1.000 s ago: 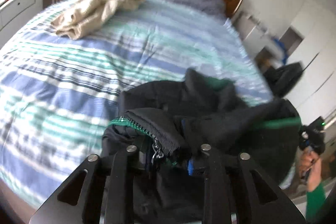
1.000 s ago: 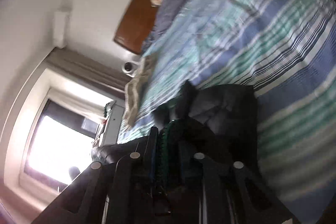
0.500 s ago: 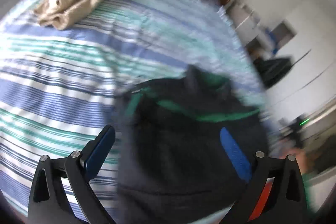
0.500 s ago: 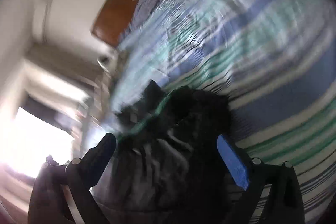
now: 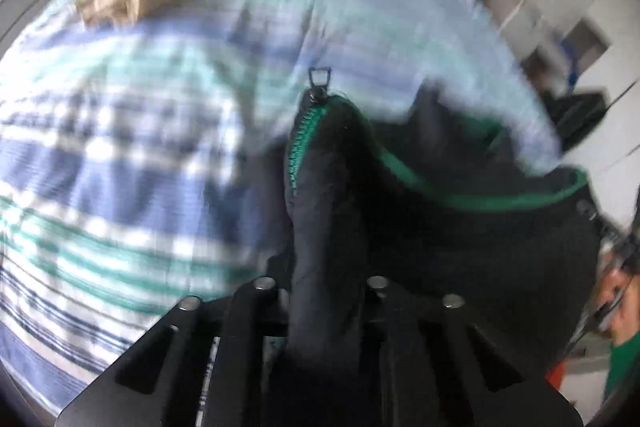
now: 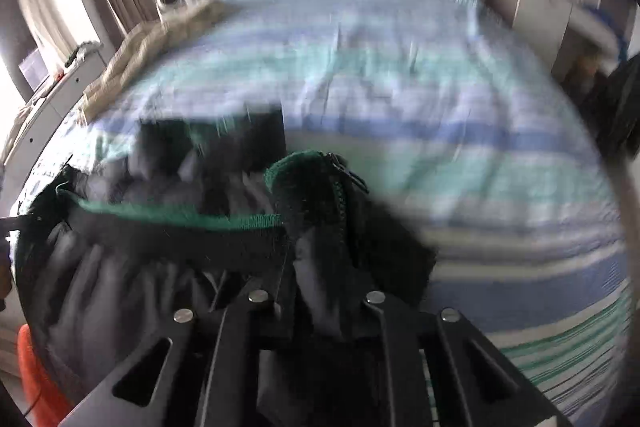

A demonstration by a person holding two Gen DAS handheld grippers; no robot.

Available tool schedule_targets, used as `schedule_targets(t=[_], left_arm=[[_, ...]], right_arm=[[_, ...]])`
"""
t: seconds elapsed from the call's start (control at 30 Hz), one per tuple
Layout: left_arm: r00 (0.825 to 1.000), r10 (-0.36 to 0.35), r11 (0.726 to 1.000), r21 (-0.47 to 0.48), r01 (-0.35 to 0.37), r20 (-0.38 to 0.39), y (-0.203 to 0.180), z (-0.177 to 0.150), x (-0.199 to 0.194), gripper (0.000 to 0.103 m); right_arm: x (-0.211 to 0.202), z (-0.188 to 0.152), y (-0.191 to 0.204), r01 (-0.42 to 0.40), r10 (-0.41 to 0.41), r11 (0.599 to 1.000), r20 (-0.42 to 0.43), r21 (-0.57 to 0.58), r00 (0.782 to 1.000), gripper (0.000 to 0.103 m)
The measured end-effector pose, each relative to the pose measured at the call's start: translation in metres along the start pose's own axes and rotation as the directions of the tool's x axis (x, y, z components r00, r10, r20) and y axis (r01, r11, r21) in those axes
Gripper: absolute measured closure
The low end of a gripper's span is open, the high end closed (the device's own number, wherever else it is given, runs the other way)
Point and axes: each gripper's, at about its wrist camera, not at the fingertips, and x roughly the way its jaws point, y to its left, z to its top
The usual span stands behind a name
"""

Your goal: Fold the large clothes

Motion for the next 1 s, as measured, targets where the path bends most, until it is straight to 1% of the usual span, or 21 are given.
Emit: schedule_targets(t=[0.03, 0.07, 0.1, 0.13, 0.17, 0.23, 0.27, 0.33, 0.37, 0.4, 0.43, 0.47, 0.5, 0.57, 0.67, 0.77, 0.8, 0.87, 0.93, 0.97, 1.0], left_arm=[[0.999, -0.014, 1.000, -0.001, 0.014, 0.047, -0.003, 0.007, -0.010, 0.092], [0.994, -0.018, 1.000, 0.008, 0.018, 0.108, -0.010, 0.014, -0.023, 0.092], [0.987, -0.002, 1.000, 0.026, -0.002, 0.163, -0.018, 0.021, -0.031, 0.091], [0.976, 0.027, 0.998, 0.053, -0.039, 0.216, -0.028, 0.027, -0.035, 0.091], [0.968, 0.054, 0.995, 0.072, -0.074, 0.247, -0.035, 0.032, -0.032, 0.091], [0.953, 0.125, 0.982, 0.103, -0.159, 0.277, -0.043, 0.037, -0.007, 0.090], [0.951, 0.155, 0.977, 0.100, -0.187, 0.267, -0.043, 0.038, 0.010, 0.089], [0.953, 0.219, 0.968, 0.075, -0.239, 0.210, -0.031, 0.033, 0.053, 0.089], [0.951, 0.252, 0.962, 0.061, -0.266, 0.179, -0.022, 0.026, 0.076, 0.088], [0.950, 0.269, 0.958, 0.055, -0.281, 0.158, -0.014, 0.018, 0.092, 0.082], [0.952, 0.267, 0.960, 0.044, -0.276, 0.150, -0.006, 0.010, 0.104, 0.078], [0.955, 0.245, 0.968, 0.016, -0.251, 0.169, 0.001, 0.003, 0.109, 0.072], [0.954, 0.232, 0.972, -0.004, -0.235, 0.189, 0.003, 0.001, 0.108, 0.071], [0.953, 0.230, 0.973, -0.013, -0.232, 0.197, 0.004, 0.002, 0.114, 0.069], [0.953, 0.224, 0.974, -0.016, -0.225, 0.203, 0.003, 0.001, 0.122, 0.068], [0.964, 0.164, 0.986, -0.058, -0.155, 0.209, 0.016, -0.003, 0.121, 0.065], [0.967, 0.147, 0.988, -0.073, -0.134, 0.208, 0.019, -0.004, 0.122, 0.065], [0.970, 0.141, 0.989, -0.080, -0.128, 0.200, 0.023, -0.001, 0.124, 0.063], [0.974, 0.144, 0.988, -0.075, -0.133, 0.177, 0.022, 0.002, 0.124, 0.061], [0.979, 0.136, 0.989, -0.077, -0.125, 0.155, 0.022, 0.005, 0.123, 0.060], [0.982, 0.138, 0.989, -0.077, -0.128, 0.129, 0.022, 0.007, 0.121, 0.056]], right_arm=[[-0.011, 0.012, 0.000, 0.014, -0.014, 1.000, 0.049, 0.002, 0.999, 0.088], [-0.018, 0.020, 0.000, 0.031, -0.031, 1.000, 0.087, 0.002, 0.996, 0.088], [-0.023, 0.031, 0.000, 0.053, -0.054, 0.999, 0.127, 0.006, 0.990, 0.088], [-0.023, 0.038, -0.002, 0.064, -0.066, 0.998, 0.144, 0.014, 0.987, 0.088], [-0.019, 0.045, -0.003, 0.080, -0.084, 0.996, 0.155, 0.030, 0.984, 0.088], [0.000, 0.050, -0.005, 0.111, -0.117, 0.993, 0.143, 0.044, 0.983, 0.088], [0.017, 0.048, -0.006, 0.125, -0.133, 0.990, 0.124, 0.063, 0.983, 0.088], [0.052, 0.036, -0.007, 0.159, -0.166, 0.983, 0.075, 0.089, 0.983, 0.088], [0.073, 0.023, -0.009, 0.187, -0.193, 0.977, 0.049, 0.099, 0.980, 0.088], [0.093, 0.008, -0.011, 0.208, -0.211, 0.973, 0.027, 0.104, 0.977, 0.088], [0.103, -0.002, -0.013, 0.211, -0.214, 0.971, 0.016, 0.110, 0.977, 0.088], [0.117, -0.014, -0.016, 0.202, -0.206, 0.970, 0.013, 0.133, 0.978, 0.088], [0.122, -0.019, -0.017, 0.202, -0.209, 0.967, 0.028, 0.155, 0.978, 0.087], [0.126, -0.025, -0.017, 0.204, -0.216, 0.961, 0.050, 0.185, 0.975, 0.087], [0.132, -0.028, -0.024, 0.178, -0.194, 0.960, 0.055, 0.218, 0.979, 0.086], [0.137, -0.031, -0.030, 0.140, -0.161, 0.959, 0.070, 0.246, 0.984, 0.086], [0.138, -0.032, -0.030, 0.133, -0.156, 0.958, 0.073, 0.253, 0.985, 0.085], [0.139, -0.032, -0.027, 0.140, -0.162, 0.958, 0.069, 0.248, 0.984, 0.085], [0.142, -0.029, -0.025, 0.148, -0.167, 0.960, 0.057, 0.238, 0.984, 0.084], [0.142, -0.028, -0.025, 0.146, -0.162, 0.961, 0.053, 0.235, 0.985, 0.083], [0.141, -0.027, -0.027, 0.136, -0.152, 0.962, 0.049, 0.237, 0.987, 0.082]])
